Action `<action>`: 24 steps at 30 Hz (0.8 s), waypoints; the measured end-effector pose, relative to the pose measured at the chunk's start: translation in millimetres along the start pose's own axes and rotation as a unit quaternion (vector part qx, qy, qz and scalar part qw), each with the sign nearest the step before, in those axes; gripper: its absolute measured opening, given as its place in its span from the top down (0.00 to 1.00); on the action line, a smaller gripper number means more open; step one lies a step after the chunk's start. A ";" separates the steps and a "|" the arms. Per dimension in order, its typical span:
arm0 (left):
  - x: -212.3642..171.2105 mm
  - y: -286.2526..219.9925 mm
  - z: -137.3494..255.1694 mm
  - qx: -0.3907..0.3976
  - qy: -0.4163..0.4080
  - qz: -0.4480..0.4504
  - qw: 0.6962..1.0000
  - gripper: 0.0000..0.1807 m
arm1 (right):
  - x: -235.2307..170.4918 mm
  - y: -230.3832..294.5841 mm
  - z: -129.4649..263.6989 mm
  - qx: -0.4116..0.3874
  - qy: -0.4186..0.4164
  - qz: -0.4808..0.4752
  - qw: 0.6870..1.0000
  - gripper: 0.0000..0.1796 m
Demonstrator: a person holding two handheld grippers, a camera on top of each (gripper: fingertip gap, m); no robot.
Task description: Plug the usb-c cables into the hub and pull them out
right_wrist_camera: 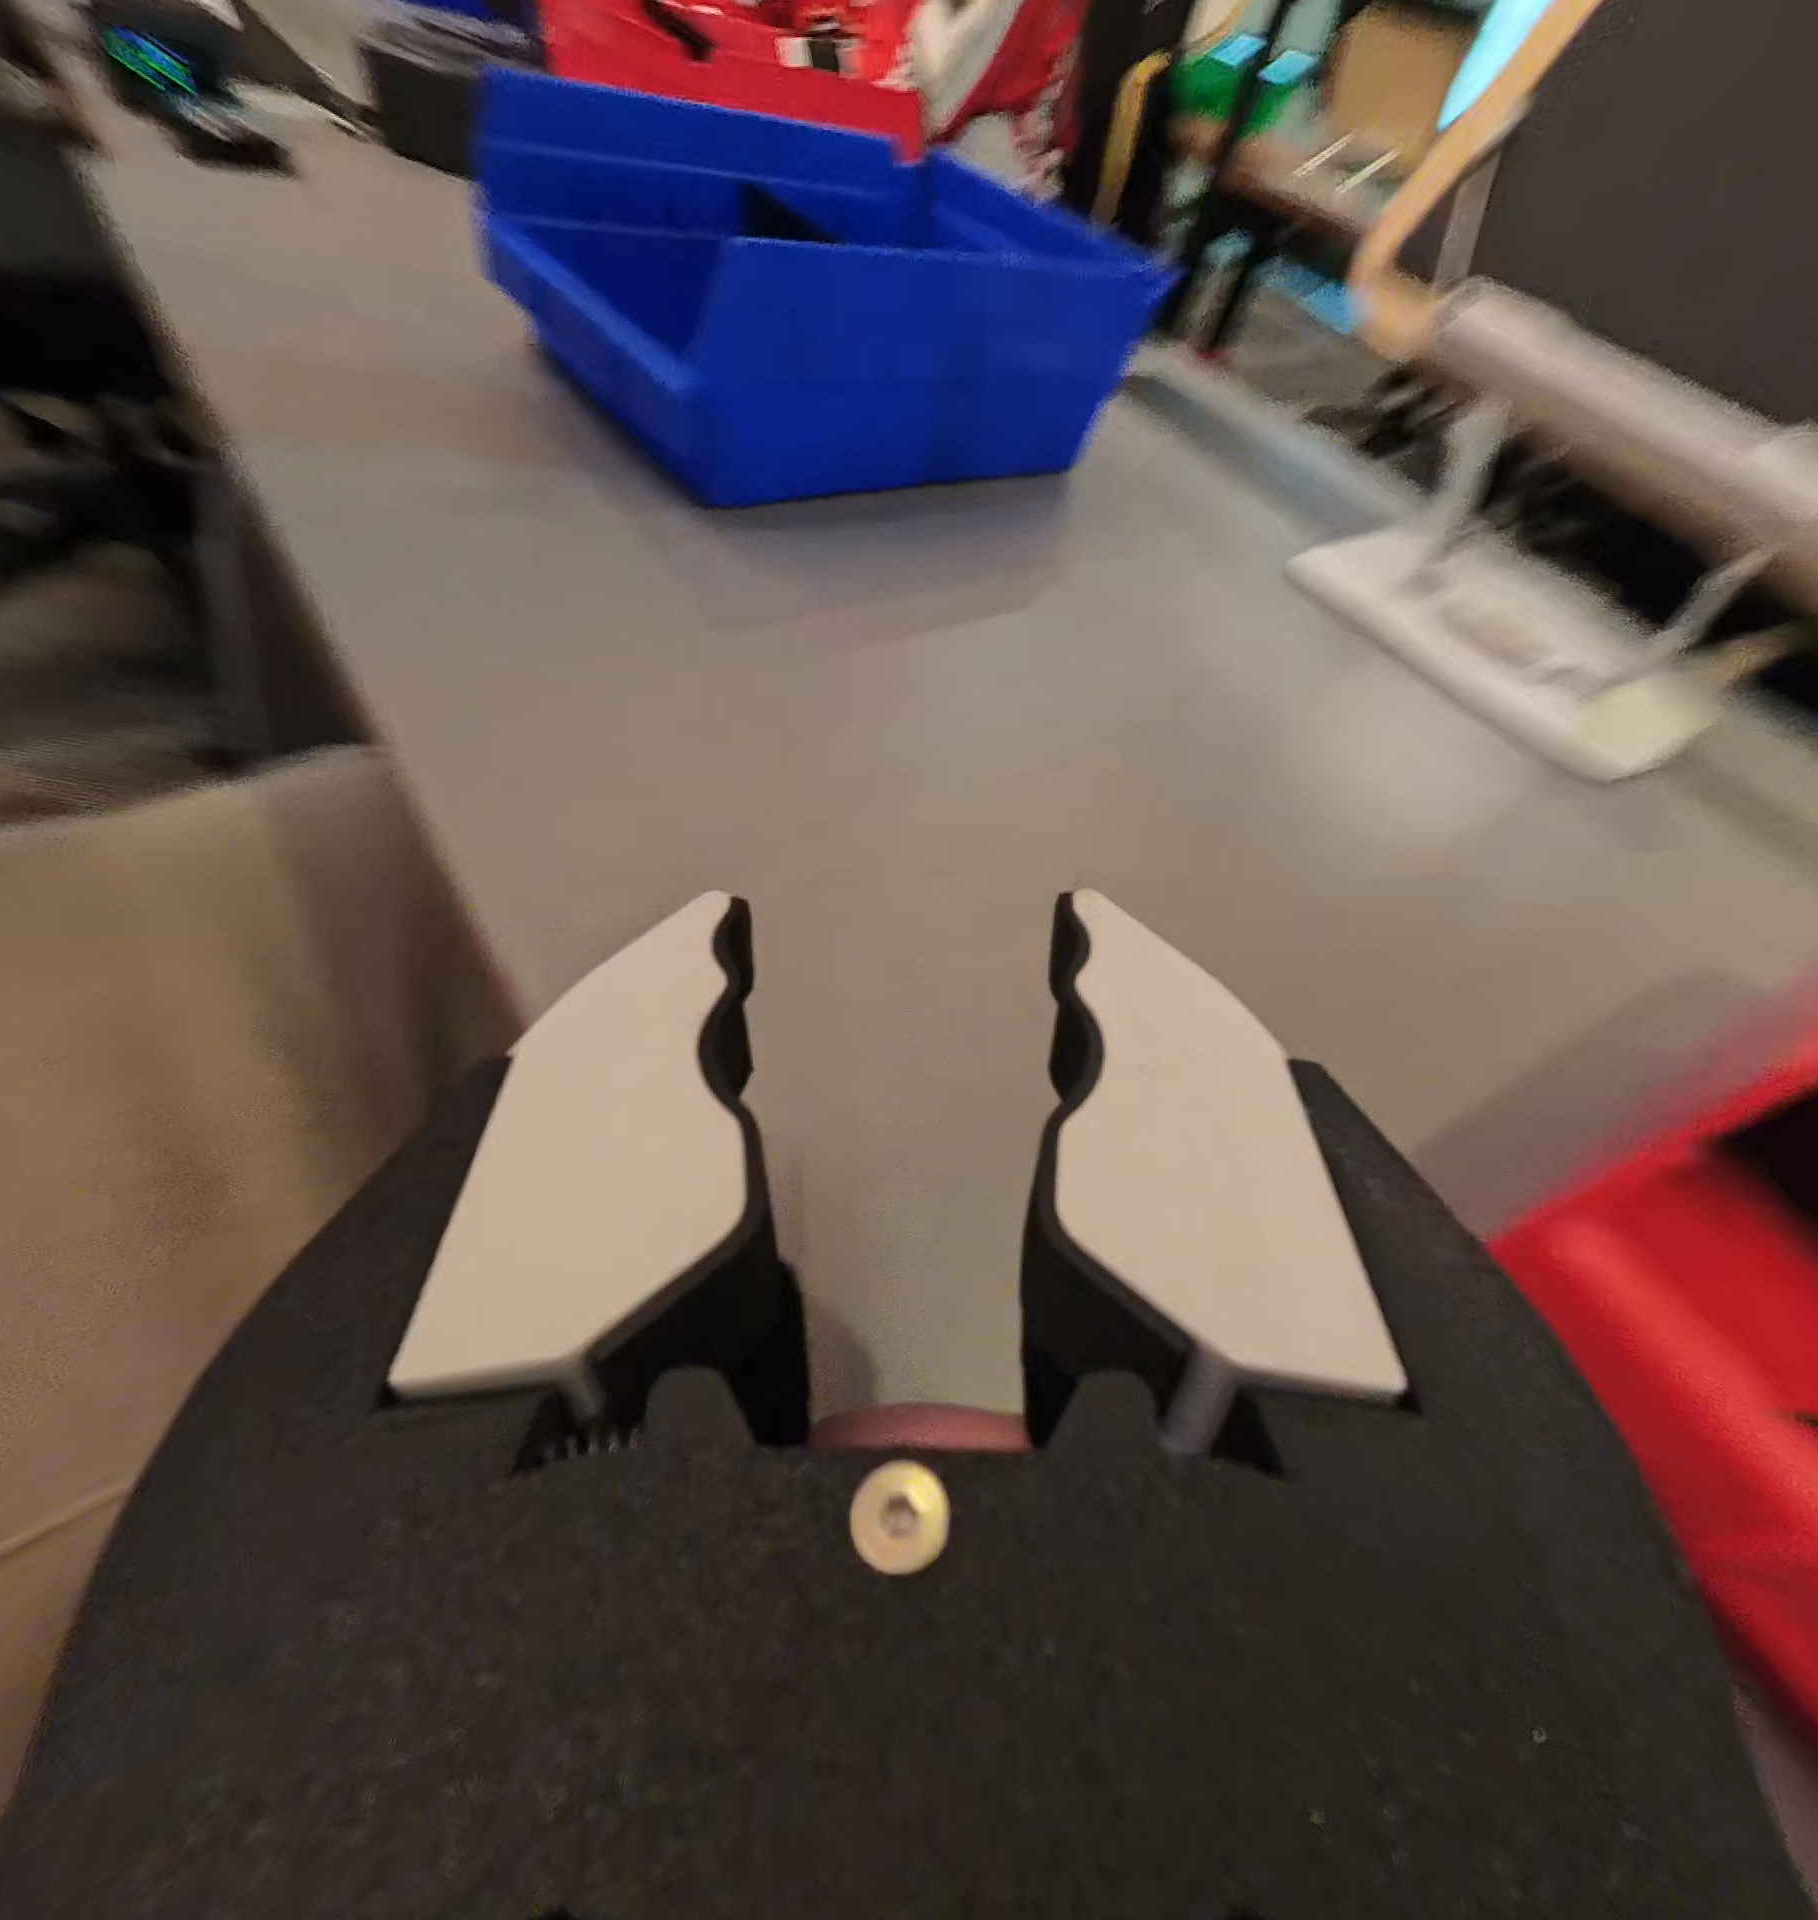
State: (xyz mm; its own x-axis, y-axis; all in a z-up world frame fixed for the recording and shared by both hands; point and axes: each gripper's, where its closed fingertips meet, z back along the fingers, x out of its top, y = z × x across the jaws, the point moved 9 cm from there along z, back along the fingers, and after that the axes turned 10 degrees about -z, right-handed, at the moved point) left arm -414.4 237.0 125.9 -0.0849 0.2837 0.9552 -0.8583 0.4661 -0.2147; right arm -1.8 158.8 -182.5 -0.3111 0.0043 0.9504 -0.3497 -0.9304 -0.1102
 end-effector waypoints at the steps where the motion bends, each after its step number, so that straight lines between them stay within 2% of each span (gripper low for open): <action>1: -10.0 -11.1 -10.9 -0.027 -0.001 0.034 0.999 0.94 | 5.8 -4.3 -2.4 -0.047 -0.013 0.050 0.998 0.68; 4: -49.5 -44.6 -45.9 -0.105 -0.016 0.116 0.987 0.94 | 32.3 -14.8 -8.4 -0.159 -0.058 0.182 0.969 0.69; 8: -116.9 -90.1 -91.1 -0.225 -0.017 0.226 0.947 0.94 | 68.7 -35.5 -13.5 -0.300 -0.115 0.366 0.874 0.74; 11: -163.9 -111.7 -113.8 -0.253 0.006 0.277 0.927 0.94 | 77.8 -46.2 -19.3 -0.337 -0.100 0.450 0.821 0.74; 16: -209.5 -99.0 -134.9 -0.231 0.018 0.360 0.904 0.94 | 63.8 -42.9 -36.8 -0.314 -0.083 0.516 0.792 0.80; 22: -223.6 -95.9 -145.5 -0.215 0.037 0.377 0.900 0.94 | 61.9 -47.2 -62.0 -0.306 -0.082 0.546 0.776 0.88; 24: -225.0 -95.0 -147.0 -0.206 0.039 0.380 0.901 0.94 | 65.2 -49.1 -68.4 -0.311 -0.075 0.565 0.761 0.94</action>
State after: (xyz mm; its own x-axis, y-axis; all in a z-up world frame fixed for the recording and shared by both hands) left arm -239.4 252.1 -98.6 -0.5193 0.7022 0.4871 -0.3048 0.3804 -0.8732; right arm -65.3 229.8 -135.0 -0.6351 -0.7548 0.1644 -0.2994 0.0444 -0.9531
